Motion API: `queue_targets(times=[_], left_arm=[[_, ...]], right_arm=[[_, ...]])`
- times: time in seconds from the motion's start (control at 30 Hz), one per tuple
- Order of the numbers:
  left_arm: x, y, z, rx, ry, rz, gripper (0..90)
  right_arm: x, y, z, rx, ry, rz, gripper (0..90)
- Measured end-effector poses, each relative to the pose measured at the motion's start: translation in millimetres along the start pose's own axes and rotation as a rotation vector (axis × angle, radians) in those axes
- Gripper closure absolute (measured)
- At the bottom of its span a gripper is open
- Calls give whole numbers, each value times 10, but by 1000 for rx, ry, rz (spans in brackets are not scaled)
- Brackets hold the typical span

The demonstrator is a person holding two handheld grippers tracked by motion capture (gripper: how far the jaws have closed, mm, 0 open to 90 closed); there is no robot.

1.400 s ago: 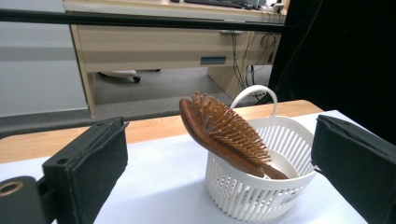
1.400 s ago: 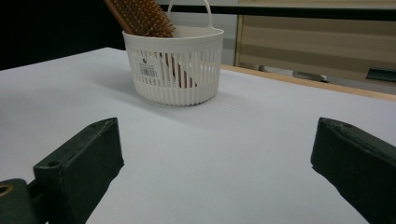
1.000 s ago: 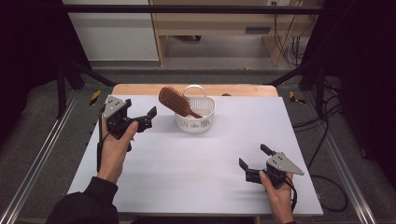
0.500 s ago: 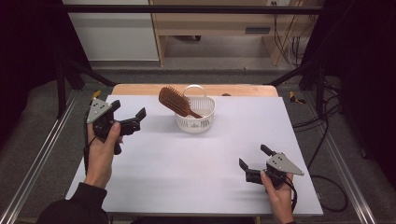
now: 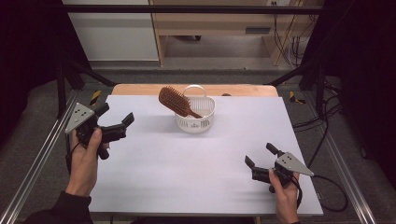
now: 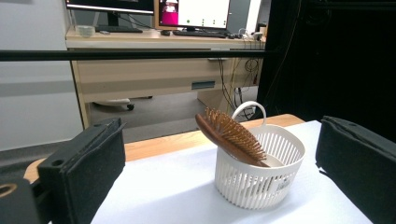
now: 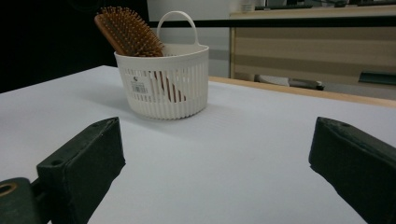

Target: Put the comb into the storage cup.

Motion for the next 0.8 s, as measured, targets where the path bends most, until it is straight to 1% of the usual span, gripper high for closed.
queue_targets(times=[0.07, 0.17, 0.23, 0.33, 0.4, 0.47, 0.6, 0.73, 0.8], left_arm=[[33, -32, -52, -7, 4, 1, 16], [89, -87, -122, -20, 7, 1, 16], [124, -125, -168, -31, 15, 5, 15], [157, -192, -235, -50, 25, 27, 14], [166, -241, -279, -65, 25, 23, 16], [160, -294, -320, -63, 27, 38, 16], [135, -389, -387, -52, 39, 84, 16], [86, -512, -435, -48, 47, 99, 19], [54, -587, -448, -32, 44, 107, 19]], right_arm=[[-14, 36, 3, -13, -1, -13, 37], [-50, 85, -14, -27, 4, -18, 34], [-89, 104, -36, -25, -9, -33, 33], [-153, 115, -82, -21, -17, -18, 33], [-190, 113, -116, -19, -22, -20, 33], [-208, 114, -153, -19, -26, -21, 33], [-204, 101, -205, -24, -26, -30, 32], [-178, 84, -246, -27, -24, -45, 32], [-168, 73, -257, -26, -24, -55, 31]])
Point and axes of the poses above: each handheld gripper's, and its own axes: z roughly forward along the jaws, y roughly out of its top, x roughly to its left, the point moved 5 cm from there along z, roughly forward along the jaws, and after that the axes turned 12 degrees about -y, right-handed, at the moved point
